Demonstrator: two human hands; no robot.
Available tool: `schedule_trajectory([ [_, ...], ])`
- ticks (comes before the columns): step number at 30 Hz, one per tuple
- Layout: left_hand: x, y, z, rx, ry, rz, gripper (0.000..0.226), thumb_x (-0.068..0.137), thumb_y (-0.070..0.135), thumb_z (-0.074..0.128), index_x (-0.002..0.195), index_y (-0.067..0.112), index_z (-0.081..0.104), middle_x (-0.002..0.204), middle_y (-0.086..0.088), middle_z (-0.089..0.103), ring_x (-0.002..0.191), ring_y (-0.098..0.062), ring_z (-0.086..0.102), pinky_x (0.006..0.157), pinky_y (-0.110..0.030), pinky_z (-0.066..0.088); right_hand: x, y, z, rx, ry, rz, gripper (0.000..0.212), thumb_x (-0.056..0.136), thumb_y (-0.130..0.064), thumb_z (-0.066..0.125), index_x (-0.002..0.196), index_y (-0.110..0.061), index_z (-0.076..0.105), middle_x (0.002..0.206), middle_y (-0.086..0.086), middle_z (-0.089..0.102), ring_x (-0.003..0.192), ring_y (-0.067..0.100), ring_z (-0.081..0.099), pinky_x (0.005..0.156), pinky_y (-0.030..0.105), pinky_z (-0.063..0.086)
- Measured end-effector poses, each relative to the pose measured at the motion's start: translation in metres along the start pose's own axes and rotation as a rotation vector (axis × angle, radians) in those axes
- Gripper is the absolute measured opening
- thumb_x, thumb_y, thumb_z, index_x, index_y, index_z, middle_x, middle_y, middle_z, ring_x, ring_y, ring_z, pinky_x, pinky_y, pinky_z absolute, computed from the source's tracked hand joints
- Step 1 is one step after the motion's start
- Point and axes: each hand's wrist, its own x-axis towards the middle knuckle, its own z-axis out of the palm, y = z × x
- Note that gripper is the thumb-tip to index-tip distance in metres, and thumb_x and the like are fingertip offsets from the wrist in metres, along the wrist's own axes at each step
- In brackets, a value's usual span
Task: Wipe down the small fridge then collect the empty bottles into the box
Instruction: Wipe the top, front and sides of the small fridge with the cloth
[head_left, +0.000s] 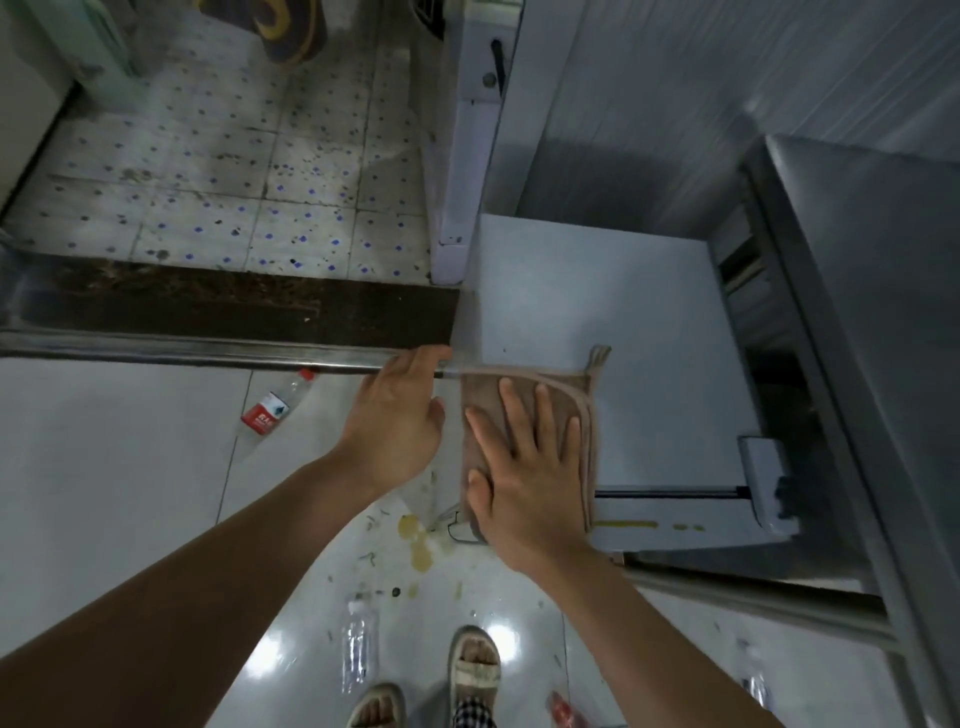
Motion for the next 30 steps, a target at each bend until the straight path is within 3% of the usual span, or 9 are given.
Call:
schedule_trajectory([
  [3, -0.001, 0.004, 0.003, 0.010, -0.041, 0.035, 0.050, 0.090, 0.007, 0.051, 0.137, 0.013, 0.038, 0.137, -0.009, 0.048, 0.128, -0.023, 0.042, 0.108, -0.038, 0.033, -0.003, 0.000, -0.002, 0.013, -0.007, 0.019, 0.059, 0.086, -0.045, 0.035, 0.142, -0.031, 0.040, 0.157, 0.006, 0.021, 0.144, 0.037, 0.016, 0.114, 0.057, 0.013],
  [8, 0.004, 0.013, 0.012, 0.054, -0.005, 0.087, 0.049, 0.086, 0.003, 0.054, 0.133, 0.011, 0.044, 0.133, -0.010, 0.051, 0.123, -0.026, 0.046, 0.104, -0.037, 0.035, 0.064, 0.035, -0.008, 0.021, -0.062, 0.130, 0.063, 0.092, -0.055, 0.028, 0.149, -0.039, 0.005, 0.160, -0.003, -0.007, 0.146, 0.029, -0.008, 0.116, 0.054, -0.002],
  [11, 0.004, 0.020, 0.023, 0.085, 0.027, 0.105, 0.049, 0.086, 0.002, 0.054, 0.133, 0.012, 0.044, 0.132, -0.009, 0.052, 0.123, -0.025, 0.046, 0.103, -0.033, 0.032, 0.068, 0.054, -0.007, 0.030, -0.050, 0.171, 0.063, 0.095, -0.056, 0.020, 0.150, -0.036, -0.003, 0.159, -0.003, -0.012, 0.145, 0.028, -0.013, 0.116, 0.052, -0.006],
  [16, 0.010, 0.041, 0.047, 0.135, -0.025, 0.162, 0.052, 0.085, 0.000, 0.052, 0.135, 0.008, 0.043, 0.135, -0.013, 0.051, 0.124, -0.028, 0.046, 0.105, -0.035, 0.029, -0.018, 0.077, 0.002, -0.016, 0.031, 0.213, 0.066, 0.093, -0.057, 0.010, 0.152, -0.027, 0.009, 0.160, 0.005, 0.003, 0.147, 0.030, 0.003, 0.117, 0.052, 0.004],
  [21, 0.012, 0.054, 0.068, 0.248, 0.009, 0.098, 0.045, 0.085, 0.004, 0.052, 0.127, 0.018, 0.054, 0.140, 0.000, 0.047, 0.126, -0.023, 0.039, 0.105, -0.038, 0.026, -0.002, 0.154, -0.012, -0.099, -0.006, 0.348, 0.068, 0.094, -0.058, 0.007, 0.151, -0.024, -0.007, 0.160, 0.010, -0.005, 0.146, 0.031, -0.001, 0.117, 0.047, -0.004],
  [25, 0.017, 0.066, 0.075, 0.260, 0.071, -0.029, 0.038, 0.085, 0.006, 0.050, 0.120, 0.020, 0.059, 0.132, 0.001, 0.050, 0.119, -0.026, 0.042, 0.100, -0.040, 0.030, 0.013, 0.186, -0.028, -0.075, -0.038, 0.436, 0.069, 0.097, -0.053, 0.017, 0.152, -0.015, 0.000, 0.158, 0.019, 0.003, 0.145, 0.036, 0.006, 0.117, 0.048, 0.006],
  [30, 0.010, 0.079, 0.082, 0.348, 0.083, -0.065, 0.034, 0.088, 0.010, 0.050, 0.121, 0.018, 0.057, 0.130, -0.001, 0.051, 0.118, -0.028, 0.043, 0.102, -0.045, 0.030, -0.052, 0.176, -0.030, -0.133, -0.024, 0.411, 0.068, 0.097, -0.050, 0.019, 0.150, -0.007, 0.017, 0.154, 0.022, 0.021, 0.141, 0.037, 0.022, 0.115, 0.050, 0.017],
])
